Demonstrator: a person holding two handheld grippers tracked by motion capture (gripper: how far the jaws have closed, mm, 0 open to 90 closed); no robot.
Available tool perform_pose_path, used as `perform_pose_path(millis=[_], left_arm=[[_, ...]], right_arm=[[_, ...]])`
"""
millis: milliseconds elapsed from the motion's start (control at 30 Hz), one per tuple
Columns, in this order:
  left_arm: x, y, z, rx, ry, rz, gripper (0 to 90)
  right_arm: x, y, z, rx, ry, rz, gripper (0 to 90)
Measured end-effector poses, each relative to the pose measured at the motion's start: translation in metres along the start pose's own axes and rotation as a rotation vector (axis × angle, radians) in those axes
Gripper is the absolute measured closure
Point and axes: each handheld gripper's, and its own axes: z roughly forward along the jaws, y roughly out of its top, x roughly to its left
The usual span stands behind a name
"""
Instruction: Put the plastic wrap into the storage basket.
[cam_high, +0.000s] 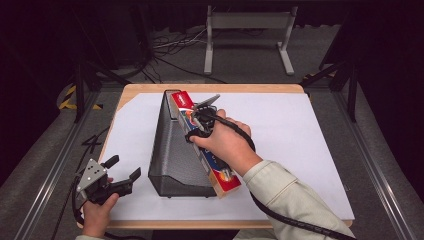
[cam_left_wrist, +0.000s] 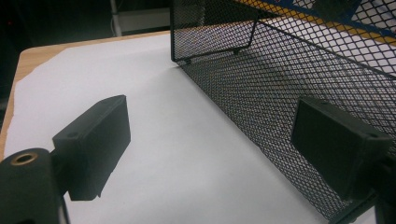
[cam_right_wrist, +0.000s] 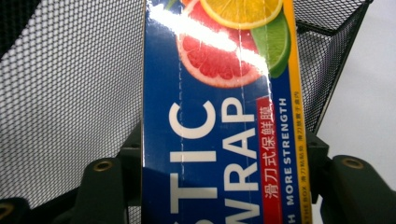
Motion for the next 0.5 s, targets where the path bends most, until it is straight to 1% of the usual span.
perform_pose_path(millis=[133,167,200,267,500], left_arm=[[0.0,0.0,0.001,0.0,-0.002,0.0,12.9],[0.0,0.0,0.001,0.0,-0.002,0.0,12.9],[0.001,0.0,0.001,0.0,-0.002,-0.001,13.0],[0.001,0.0,0.001,-0.001,-0.003,-0.002,12.9],[0.001,-0.001,-0.002,0.001,0.003,-0.004,12.9]], right_arm=[[0.003,0.001,0.01,0.024,-0.02,-0.003,40.1],[0.003,0.001,0.01,0.024,-0.02,-0.003,40.1],[0.003,0.002,0.015,0.033,-0.024,-0.009,40.0],[0.003,0.003,0.017,0.04,-0.027,-0.011,40.0],[0.007,0.005,0.031,0.097,-0.041,-0.026,39.9]])
